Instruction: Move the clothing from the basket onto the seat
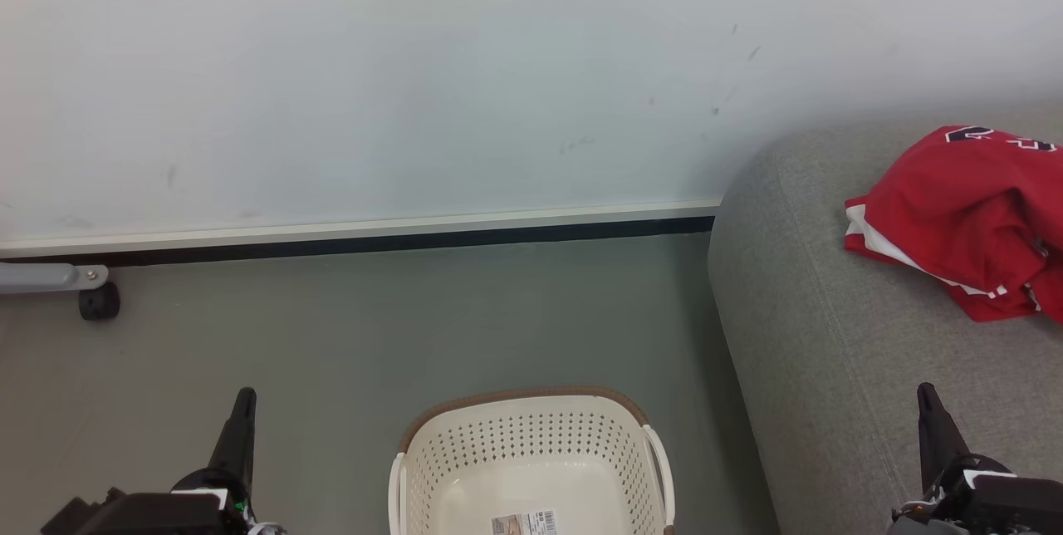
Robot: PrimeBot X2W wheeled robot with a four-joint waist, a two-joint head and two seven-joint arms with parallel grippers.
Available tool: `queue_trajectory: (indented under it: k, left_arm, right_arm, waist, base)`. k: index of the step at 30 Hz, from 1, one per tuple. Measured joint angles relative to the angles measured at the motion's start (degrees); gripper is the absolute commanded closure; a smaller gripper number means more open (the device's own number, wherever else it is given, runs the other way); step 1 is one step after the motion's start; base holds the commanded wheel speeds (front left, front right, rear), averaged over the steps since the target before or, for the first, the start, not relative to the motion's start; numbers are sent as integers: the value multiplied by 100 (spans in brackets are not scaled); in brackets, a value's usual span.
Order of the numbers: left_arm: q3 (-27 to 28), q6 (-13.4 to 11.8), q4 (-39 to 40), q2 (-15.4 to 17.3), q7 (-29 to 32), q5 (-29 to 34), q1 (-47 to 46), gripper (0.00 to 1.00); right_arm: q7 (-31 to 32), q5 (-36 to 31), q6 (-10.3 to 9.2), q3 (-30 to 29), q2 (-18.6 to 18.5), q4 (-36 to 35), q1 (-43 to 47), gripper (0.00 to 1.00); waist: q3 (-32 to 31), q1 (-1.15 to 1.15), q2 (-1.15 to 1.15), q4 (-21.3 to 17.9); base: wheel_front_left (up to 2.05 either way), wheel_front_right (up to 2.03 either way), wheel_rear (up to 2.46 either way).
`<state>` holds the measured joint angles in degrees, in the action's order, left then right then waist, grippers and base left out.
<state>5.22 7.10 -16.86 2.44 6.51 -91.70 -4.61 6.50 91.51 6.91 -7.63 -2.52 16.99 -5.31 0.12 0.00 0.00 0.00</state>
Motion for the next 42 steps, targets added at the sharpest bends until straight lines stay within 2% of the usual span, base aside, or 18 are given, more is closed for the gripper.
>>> queue_trajectory:
  k: [42]
  left_arm:
    - [0, 0, 1, 0, 0, 0, 0, 100]
  right_arm:
    - [-1, 0, 0, 0, 0, 0, 0, 100]
  waist:
    - [0, 0, 0, 0]
  base:
    - [0, 0, 0]
